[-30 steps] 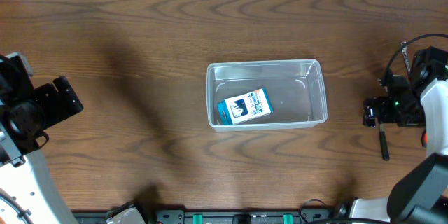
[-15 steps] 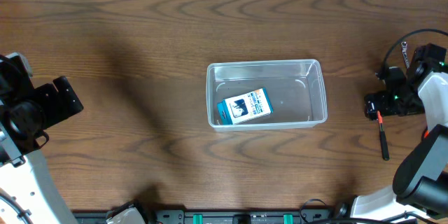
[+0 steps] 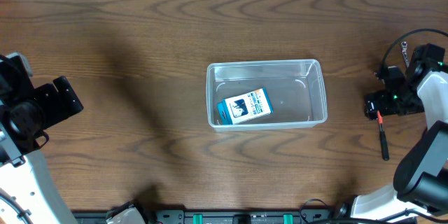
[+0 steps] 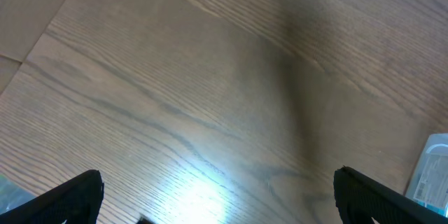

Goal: Pack container
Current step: 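Move the right gripper back to the orange-handled hammer at right, then align the right gripper over the hammer handle and close on it, then lift the hammer with the right gripper and carry it over the container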

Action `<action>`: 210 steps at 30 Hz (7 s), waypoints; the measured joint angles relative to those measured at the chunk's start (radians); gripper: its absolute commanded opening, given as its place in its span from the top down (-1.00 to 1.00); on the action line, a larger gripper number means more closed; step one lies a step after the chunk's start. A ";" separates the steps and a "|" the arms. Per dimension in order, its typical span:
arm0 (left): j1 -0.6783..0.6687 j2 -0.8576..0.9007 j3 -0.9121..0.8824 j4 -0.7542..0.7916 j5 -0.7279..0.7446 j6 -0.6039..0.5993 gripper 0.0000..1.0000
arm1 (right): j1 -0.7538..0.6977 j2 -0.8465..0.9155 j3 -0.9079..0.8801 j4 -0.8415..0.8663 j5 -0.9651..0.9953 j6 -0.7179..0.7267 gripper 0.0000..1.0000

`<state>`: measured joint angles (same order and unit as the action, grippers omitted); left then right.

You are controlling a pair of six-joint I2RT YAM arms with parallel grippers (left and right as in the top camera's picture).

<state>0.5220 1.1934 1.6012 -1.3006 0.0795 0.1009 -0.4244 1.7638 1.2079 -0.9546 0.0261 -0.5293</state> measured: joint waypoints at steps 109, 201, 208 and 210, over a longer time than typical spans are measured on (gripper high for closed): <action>0.000 0.000 0.000 0.000 0.000 0.000 -0.96 | -0.032 0.113 -0.086 0.182 -0.049 0.078 -0.30; 0.000 0.000 0.000 0.000 0.000 0.000 -0.96 | 0.800 0.134 0.714 -0.287 -0.053 -0.204 0.85; 0.000 0.000 0.000 0.000 0.000 0.000 -0.96 | 0.856 0.134 0.707 -0.289 -0.095 -0.218 0.83; 0.000 0.000 0.000 0.000 0.000 0.000 -0.96 | 0.856 0.134 0.693 -0.290 -0.108 -0.221 0.83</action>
<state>0.5220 1.1934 1.6012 -1.3006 0.0795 0.1009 0.4316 1.8980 1.9007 -1.2449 -0.0818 -0.7506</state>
